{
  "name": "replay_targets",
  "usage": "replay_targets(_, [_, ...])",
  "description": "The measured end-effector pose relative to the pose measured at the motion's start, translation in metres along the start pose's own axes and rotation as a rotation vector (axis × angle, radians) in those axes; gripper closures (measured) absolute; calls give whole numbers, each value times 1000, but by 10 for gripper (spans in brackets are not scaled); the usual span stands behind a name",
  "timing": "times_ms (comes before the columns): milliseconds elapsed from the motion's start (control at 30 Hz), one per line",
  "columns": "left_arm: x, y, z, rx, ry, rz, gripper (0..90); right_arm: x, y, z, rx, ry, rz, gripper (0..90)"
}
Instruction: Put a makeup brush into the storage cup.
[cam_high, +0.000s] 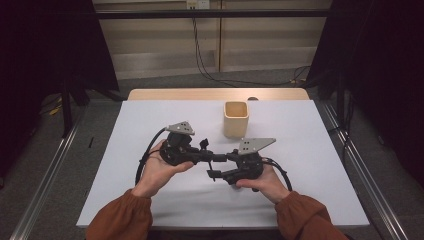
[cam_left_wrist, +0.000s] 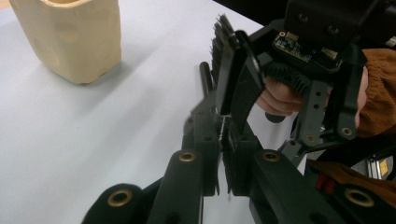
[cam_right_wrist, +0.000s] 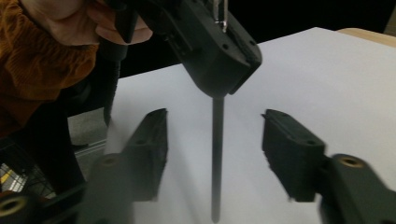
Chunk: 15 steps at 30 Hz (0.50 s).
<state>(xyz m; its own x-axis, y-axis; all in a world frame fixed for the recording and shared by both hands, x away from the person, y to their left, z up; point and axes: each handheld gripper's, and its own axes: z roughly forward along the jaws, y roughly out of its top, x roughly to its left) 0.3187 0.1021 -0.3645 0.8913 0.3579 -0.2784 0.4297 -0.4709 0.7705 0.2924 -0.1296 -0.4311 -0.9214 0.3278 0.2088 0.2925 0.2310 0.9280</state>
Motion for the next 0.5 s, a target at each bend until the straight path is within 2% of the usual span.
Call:
replay_targets(67, [0,0,0,1,1,4,854,0,-1,0,3,8,-2,580])
replay_targets(100, [-1,0,0,-1,-2,3,854,0,-1,0,3,8,-2,580])
replay_targets(267, [-1,0,0,-4,-1,7,854,0,-1,2,-5,6,6,693])
replay_targets(500, [-2,0,3,-6,-6,7,854,-1,-1,2,-9,4,13,784])
